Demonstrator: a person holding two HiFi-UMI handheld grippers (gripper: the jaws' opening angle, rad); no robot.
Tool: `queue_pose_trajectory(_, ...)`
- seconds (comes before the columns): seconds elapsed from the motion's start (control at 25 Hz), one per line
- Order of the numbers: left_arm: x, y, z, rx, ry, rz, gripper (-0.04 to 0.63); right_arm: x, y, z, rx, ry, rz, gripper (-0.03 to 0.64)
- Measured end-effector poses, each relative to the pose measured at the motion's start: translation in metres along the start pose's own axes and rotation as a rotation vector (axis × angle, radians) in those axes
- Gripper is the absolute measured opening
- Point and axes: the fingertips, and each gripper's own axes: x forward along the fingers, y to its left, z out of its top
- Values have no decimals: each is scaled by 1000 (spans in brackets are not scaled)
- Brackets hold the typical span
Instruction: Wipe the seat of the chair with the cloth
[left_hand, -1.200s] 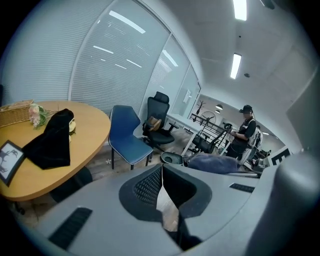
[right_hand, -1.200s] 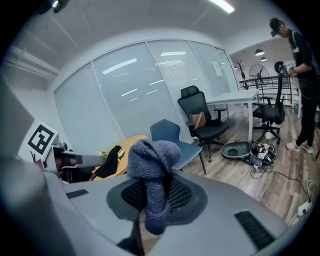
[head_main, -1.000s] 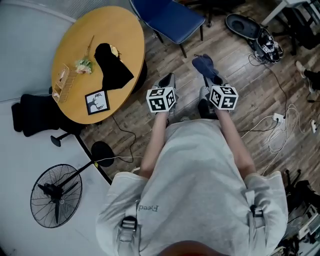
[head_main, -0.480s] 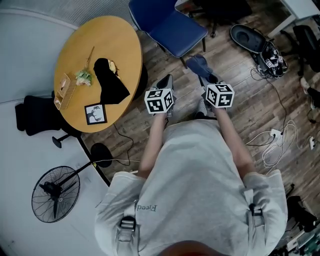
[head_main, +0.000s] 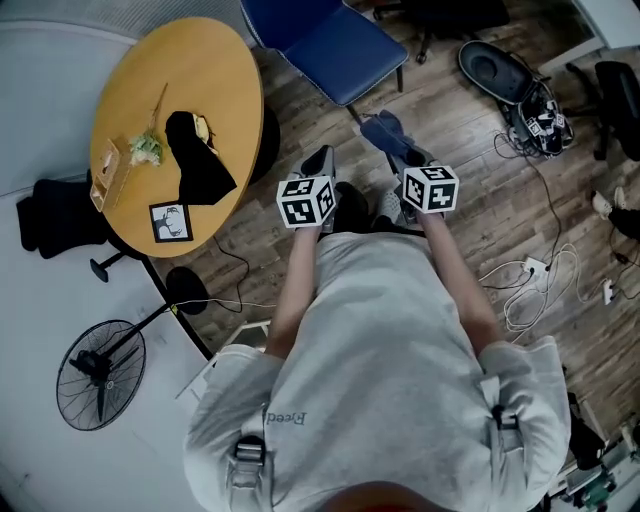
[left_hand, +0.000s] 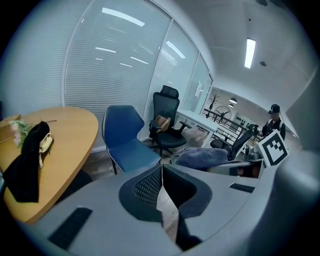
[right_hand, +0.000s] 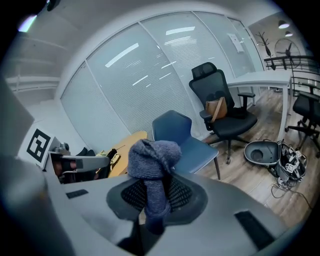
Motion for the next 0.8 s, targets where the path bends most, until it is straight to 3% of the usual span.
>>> queue_pose_trajectory(0.32,34,36,2,-54,46,23,28,33,-19,10,14,35,-35,67)
queue_pose_trajectory(0.48,69,55,29,-57,55,7,28,55,-37,38,15,32,-93,67)
queue_pose_trajectory(0.68,120,87,62,-24,91,-12,28,88,-58,66,-59,65,-154,67)
queue_pose_trajectory(0.8,151,100,74,-62,100,-31,28,111,-72,77,-63,115,-176,67)
